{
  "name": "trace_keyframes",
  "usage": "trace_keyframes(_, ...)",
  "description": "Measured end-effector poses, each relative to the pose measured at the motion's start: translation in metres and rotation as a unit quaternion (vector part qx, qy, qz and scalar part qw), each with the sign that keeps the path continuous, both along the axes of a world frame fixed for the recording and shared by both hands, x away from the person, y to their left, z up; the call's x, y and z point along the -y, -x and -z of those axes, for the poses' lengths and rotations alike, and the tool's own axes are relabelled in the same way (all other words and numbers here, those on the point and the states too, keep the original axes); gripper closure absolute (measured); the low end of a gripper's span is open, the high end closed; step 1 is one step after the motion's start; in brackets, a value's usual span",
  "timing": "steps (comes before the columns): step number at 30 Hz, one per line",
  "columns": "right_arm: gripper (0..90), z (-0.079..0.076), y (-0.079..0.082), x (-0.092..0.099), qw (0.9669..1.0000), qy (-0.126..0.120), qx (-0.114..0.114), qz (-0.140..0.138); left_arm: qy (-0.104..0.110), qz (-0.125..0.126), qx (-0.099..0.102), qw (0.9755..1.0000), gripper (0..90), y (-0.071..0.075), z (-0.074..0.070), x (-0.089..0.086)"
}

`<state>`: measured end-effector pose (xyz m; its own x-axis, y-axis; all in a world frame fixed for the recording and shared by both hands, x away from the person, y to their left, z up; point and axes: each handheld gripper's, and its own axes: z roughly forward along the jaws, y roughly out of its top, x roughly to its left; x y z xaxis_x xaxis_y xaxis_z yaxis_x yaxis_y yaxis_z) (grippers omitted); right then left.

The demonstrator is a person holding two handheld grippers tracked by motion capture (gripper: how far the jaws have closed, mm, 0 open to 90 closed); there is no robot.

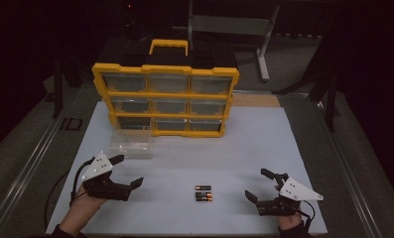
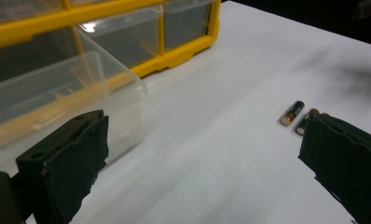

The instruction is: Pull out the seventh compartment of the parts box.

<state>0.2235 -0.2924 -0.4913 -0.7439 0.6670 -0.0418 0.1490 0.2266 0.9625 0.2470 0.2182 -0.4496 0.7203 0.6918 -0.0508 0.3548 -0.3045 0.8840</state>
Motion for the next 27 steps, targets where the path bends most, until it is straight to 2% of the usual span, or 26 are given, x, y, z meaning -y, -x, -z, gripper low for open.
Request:
trace_keyframes(3, 8.9, 0.0, 0.0, 0.0, 1.0, 0.001, 0.0, -0.001, 0.001, 0.005, -0.002, 1.0, 0.5, 0.002, 0.01, 0.002)
trace_keyframes(5, 8.9, 0.0, 0.0, 0.0, 1.0, 0.001, 0.0, -0.001, 0.001, 0.005, -0.002, 1.0, 0.4, 0.002, 0.01, 0.002)
trace_keyframes(6, 8.9, 0.0, 0.0, 0.0, 1.0, 0.0, 0.0, -0.001, 0.006, 0.013, 0.001, 0.9999, 0.4, 0.003, 0.017, 0.005)
trace_keyframes(8, 8.9, 0.0, 0.0, 0.0, 1.0, 0.0, -0.001, -0.001, 0.014, 0.019, 0.004, 0.9997, 0.4, 0.004, 0.021, 0.007)
trace_keyframes(11, 8.9, 0.0, 0.0, 0.0, 1.0, 0.001, -0.001, -0.001, 0.017, 0.02, 0.004, 0.9996, 0.4, 0.004, 0.023, 0.007)
trace_keyframes(12, 8.9, 0.0, 0.0, 0.0, 1.0, 0.001, -0.001, -0.002, 0.022, 0.029, 0.002, 0.9993, 0.4, 0.004, 0.033, 0.008)
trace_keyframes(16, 8.9, 0.0, 0.0, 0.0, 1.0, 0.001, 0.0, -0.003, 0.02, 0.034, 0.007, 0.9992, 0.4, 0.005, 0.04, 0.009)
trace_keyframes(20, 8.9, 0.0, 0.0, 0.0, 1.0, 0.001, -0.001, -0.003, 0.007, 0.041, 0.006, 0.9991, 0.4, 0.005, 0.049, 0.011)
trace_keyframes(22, 8.9, 0.0, 0.0, 0.0, 1.0, 0.001, -0.001, -0.003, 0.01, 0.042, 0.003, 0.9991, 0.4, 0.004, 0.052, 0.01)
trace_keyframes(25, 8.9, 0.001, 0.0, 0.0, 1.0, 0.001, -0.002, -0.004, 0.017, 0.044, 0.008, 0.9989, 0.6, 0.002, 0.058, 0.009)
trace_keyframes(27, 8.9, 0.001, -0.001, 0.0, 1.0, 0.003, -0.002, -0.005, 0.011, 0.043, 0.015, 0.9989, 0.8, 0.001, 0.061, 0.01)
